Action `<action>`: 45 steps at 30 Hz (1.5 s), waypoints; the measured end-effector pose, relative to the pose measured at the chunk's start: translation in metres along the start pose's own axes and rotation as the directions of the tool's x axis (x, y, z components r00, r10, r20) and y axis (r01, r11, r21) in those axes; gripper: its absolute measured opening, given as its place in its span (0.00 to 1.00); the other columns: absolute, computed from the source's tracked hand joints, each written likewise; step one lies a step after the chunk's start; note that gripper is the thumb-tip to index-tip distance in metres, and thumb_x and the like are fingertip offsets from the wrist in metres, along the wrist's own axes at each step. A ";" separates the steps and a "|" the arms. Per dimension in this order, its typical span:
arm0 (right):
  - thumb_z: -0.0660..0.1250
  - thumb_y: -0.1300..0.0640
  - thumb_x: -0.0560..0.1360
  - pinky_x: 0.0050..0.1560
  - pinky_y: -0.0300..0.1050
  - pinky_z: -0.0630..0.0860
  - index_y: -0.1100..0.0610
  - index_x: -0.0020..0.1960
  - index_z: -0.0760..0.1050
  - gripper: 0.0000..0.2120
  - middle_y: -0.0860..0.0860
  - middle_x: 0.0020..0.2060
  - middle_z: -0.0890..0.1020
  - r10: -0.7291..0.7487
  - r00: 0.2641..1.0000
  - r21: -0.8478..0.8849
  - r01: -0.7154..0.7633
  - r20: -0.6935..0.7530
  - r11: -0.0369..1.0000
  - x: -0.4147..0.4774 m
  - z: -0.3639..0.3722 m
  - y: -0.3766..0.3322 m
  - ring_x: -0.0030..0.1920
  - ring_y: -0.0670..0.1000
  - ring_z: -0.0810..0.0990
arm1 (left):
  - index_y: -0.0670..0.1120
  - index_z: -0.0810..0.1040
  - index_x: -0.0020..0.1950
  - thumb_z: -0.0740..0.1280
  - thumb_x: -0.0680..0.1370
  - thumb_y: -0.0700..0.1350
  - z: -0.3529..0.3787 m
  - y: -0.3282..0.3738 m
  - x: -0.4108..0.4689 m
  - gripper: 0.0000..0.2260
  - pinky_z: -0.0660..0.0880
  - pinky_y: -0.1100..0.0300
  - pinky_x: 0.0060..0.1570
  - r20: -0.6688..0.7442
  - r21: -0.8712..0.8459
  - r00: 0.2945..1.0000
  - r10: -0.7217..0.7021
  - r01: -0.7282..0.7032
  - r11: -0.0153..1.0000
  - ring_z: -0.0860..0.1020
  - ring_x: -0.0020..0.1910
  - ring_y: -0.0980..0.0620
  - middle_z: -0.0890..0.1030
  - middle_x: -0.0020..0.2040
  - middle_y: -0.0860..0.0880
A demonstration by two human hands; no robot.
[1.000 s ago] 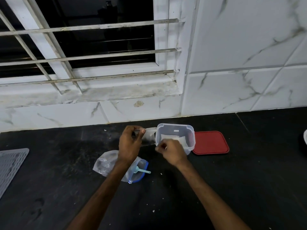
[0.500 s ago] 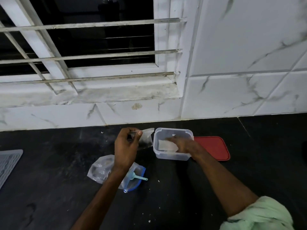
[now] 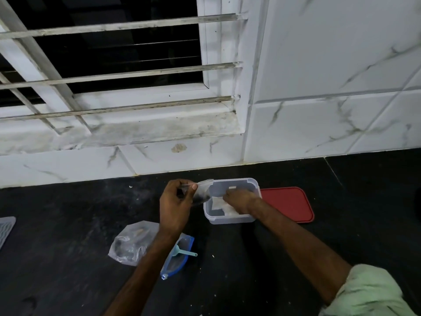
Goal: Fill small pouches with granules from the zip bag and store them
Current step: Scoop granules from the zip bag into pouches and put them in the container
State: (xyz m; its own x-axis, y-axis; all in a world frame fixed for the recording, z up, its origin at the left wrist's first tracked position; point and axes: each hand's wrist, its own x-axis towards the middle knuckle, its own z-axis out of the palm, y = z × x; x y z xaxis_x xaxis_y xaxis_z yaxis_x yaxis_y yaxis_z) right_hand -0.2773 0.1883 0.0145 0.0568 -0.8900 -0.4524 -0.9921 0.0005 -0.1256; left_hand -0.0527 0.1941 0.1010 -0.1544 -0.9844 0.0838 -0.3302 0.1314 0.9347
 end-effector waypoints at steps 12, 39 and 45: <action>0.62 0.58 0.75 0.54 0.45 0.75 0.52 0.56 0.80 0.13 0.52 0.54 0.83 -0.007 0.984 0.058 0.018 -0.178 0.998 0.006 0.010 0.014 0.55 0.54 0.80 | 0.49 0.78 0.51 0.69 0.77 0.46 -0.014 -0.003 -0.005 0.04 0.80 0.52 0.51 -0.053 0.011 0.998 -0.044 0.045 0.999 0.80 0.51 0.52 0.81 0.51 0.48; 0.61 0.60 0.79 0.74 0.53 0.57 0.52 0.77 0.54 0.29 0.53 0.77 0.53 -0.078 0.990 0.050 0.084 -0.114 0.995 -0.146 0.105 -0.017 0.77 0.54 0.50 | 0.42 0.79 0.55 0.70 0.77 0.46 0.035 0.013 -0.012 0.10 0.74 0.70 0.44 -0.114 -0.038 0.993 -0.025 0.021 0.999 0.80 0.51 0.53 0.82 0.52 0.47; 0.58 0.54 0.79 0.71 0.54 0.29 0.51 0.78 0.37 0.37 0.51 0.78 0.41 0.028 0.982 0.087 -0.012 -0.186 0.996 -0.143 0.111 -0.029 0.75 0.50 0.33 | 0.46 0.80 0.53 0.70 0.77 0.46 0.030 0.010 -0.019 0.07 0.79 0.56 0.53 -0.066 -0.025 0.997 -0.025 0.023 0.999 0.80 0.51 0.54 0.82 0.50 0.50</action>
State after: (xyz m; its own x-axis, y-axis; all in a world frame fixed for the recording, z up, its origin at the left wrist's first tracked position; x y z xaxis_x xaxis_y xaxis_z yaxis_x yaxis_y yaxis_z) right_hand -0.2444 0.3659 -0.0150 0.0070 -0.9590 -0.2834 -0.9791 0.0511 -0.1970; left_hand -0.0813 0.2180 0.0981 -0.0839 -0.9930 0.0831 -0.3102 0.1053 0.9448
